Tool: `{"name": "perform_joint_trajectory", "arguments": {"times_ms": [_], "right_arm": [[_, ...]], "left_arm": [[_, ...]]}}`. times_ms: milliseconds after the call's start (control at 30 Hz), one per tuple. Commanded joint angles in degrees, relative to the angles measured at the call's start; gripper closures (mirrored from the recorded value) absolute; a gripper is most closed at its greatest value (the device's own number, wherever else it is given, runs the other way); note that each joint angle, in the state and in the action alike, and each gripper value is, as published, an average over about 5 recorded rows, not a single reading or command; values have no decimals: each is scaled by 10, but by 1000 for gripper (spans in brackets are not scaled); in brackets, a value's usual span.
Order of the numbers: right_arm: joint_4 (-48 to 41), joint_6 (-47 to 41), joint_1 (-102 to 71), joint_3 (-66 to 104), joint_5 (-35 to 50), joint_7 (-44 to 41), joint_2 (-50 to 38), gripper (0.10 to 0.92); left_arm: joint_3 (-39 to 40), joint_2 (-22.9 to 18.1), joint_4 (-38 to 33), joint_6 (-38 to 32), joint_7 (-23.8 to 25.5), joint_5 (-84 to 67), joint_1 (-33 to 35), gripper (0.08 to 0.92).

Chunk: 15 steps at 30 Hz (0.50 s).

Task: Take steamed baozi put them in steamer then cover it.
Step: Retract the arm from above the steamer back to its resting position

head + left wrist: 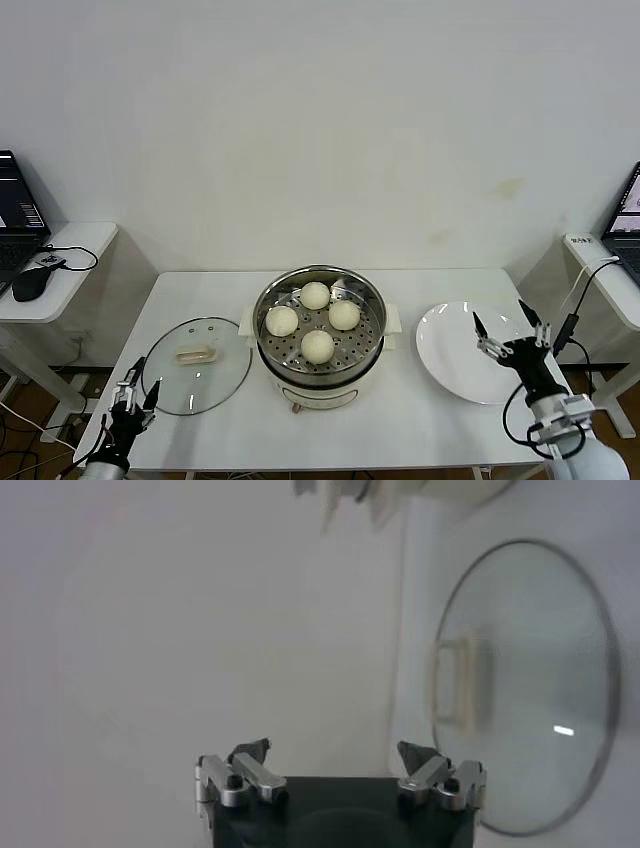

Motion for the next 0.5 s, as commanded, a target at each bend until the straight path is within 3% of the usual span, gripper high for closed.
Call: {"name": "perform_joint_trajectory", "arguments": {"times_ms": [33, 500], "right_arm": [[-4, 13, -40, 28, -5, 4, 22, 203], [-4, 9, -46, 22, -14, 6, 34, 203]], "left_arm": [[40, 8, 65, -8, 0, 71, -71, 177], [91, 20, 150, -2, 10, 64, -164, 177]]}}
